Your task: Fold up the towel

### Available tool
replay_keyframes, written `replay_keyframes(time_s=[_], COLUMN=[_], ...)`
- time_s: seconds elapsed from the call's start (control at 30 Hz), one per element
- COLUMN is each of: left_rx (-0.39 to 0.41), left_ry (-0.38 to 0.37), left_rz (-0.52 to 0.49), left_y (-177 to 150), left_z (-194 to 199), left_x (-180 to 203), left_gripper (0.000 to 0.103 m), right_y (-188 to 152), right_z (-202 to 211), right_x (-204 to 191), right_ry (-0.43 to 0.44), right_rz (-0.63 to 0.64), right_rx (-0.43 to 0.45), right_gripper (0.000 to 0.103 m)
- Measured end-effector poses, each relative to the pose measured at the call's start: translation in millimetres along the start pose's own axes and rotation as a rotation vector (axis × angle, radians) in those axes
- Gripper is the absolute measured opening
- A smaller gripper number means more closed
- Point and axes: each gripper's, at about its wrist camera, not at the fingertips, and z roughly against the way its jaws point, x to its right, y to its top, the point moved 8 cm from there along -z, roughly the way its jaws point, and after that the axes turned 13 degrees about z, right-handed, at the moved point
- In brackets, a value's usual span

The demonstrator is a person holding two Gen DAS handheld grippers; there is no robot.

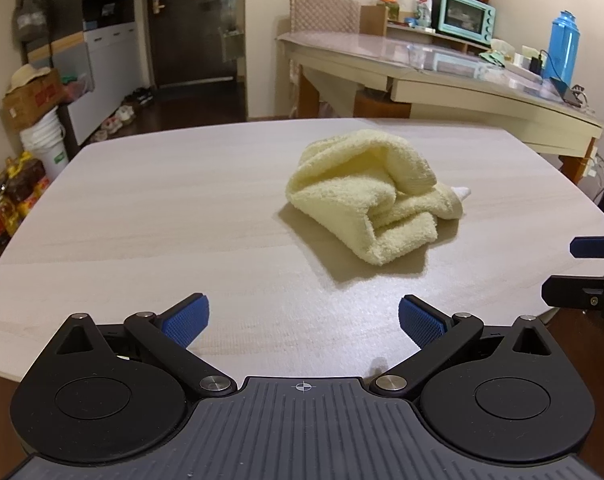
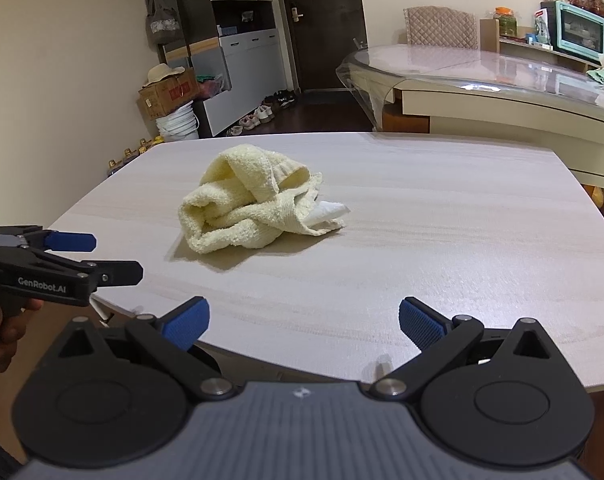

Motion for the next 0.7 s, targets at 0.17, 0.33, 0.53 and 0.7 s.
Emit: replay_keyframes(time_s=[0.17,0.33,0.53,0.7], left_rx=[-0.008,-0.011,0.001,0.017], left_ry=[0.005,0.014,0.010,-0.015], left_rz=[-0.005,-0.017,-0.039,-0.067], left_y=[4,11,21,31], left_z=[-7,-14,-20,-22], left_x=[-3,-8,-14,-20], left_gripper=[0.103,0.103,0.103,0.103], right_y=[8,18,34,52], right_z=[-8,-19,-34,-46], right_x=[-1,-3,-5,-9], right_ry=[0.017,0.032,0.057,0.096], right_rz=[0.015,0.035,0.070,0.122], right_rx=[0.004,0.005,0.015,0.045], right_gripper=[0.102,0.102,0.101,0.089])
